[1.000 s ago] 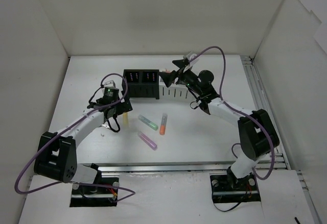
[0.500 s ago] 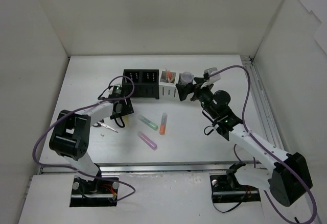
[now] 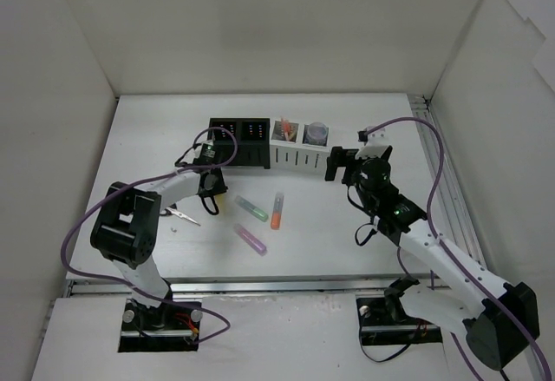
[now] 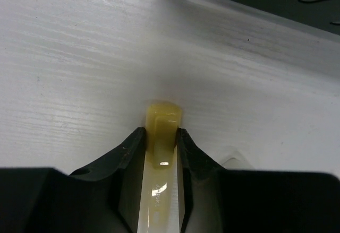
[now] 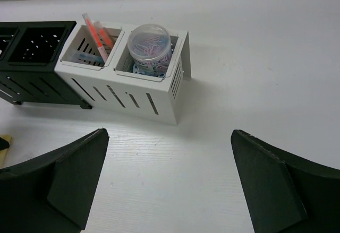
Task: Sort the stationery into containers
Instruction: Pick up the pen from the center of the board, then place the pen in the storage box.
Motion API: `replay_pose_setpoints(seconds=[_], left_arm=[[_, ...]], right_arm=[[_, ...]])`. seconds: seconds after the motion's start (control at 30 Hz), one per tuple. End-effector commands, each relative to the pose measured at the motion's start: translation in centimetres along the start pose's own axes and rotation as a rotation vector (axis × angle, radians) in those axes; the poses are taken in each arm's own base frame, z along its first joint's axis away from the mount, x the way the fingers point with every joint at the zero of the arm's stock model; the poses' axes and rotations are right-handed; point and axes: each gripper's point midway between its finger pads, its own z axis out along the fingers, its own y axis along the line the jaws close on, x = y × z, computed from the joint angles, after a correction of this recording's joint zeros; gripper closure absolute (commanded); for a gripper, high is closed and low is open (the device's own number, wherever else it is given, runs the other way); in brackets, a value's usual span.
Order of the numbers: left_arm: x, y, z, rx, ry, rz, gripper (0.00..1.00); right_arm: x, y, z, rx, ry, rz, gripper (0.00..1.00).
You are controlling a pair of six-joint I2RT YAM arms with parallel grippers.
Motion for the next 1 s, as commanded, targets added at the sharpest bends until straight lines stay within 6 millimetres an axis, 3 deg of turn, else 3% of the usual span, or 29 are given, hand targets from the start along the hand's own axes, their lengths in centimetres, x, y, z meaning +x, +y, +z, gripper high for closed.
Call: replay_pose_setpoints(seconds=[0.0,0.17,0.27,0.5,0.7,0.83,0.9,0.93,0.97], left_arm=[[-2.5,-1.4,-2.6,0.026,-0.09,0.034,1.0],[-6.2,-3.3,-6.4,0.096,-0.227,0.101,1.0],[-10.5,-6.5,-11.5,0.237,-0.429,0.166,1.0],[-18.3,-13.3,-19.3,0.514,-0.743,0.317,1.0],[-23.2,-17.6,-20.6,0.624,-0.939,0.35,0.94],[-24.9,-19.5,-19.6,0.667,-1.008,0.33,0.92],[-25.6,-20.4,-18.6,0.689,-1.035,0.309,0.91],[-25.5,-20.7,-17.0,0.688,-1.021,0.306,0.9],[-25.9,-21.1,-17.1,0.704,-1.043,0.299,0.9]], right_arm=[[-2.5,-0.7,-0.9,0.039,-0.081,0.048,0.02],[-1.9,0.2,-1.2,-0.042,-0.095,0.005,0.02],[-1.5,1.4,-1.5,-0.13,-0.109,-0.036,0.02],[-0.4,2.2,-1.5,-0.192,-0.09,-0.102,0.02],[0.0,1.5,-1.6,-0.166,-0.095,-0.131,0.02],[0.1,1.2,-1.7,-0.157,-0.1,-0.143,0.02],[0.4,1.2,-1.7,-0.16,-0.091,-0.148,0.02],[0.6,1.2,-1.7,-0.159,-0.084,-0.151,0.02],[0.7,1.1,-1.6,-0.157,-0.081,-0.151,0.02]])
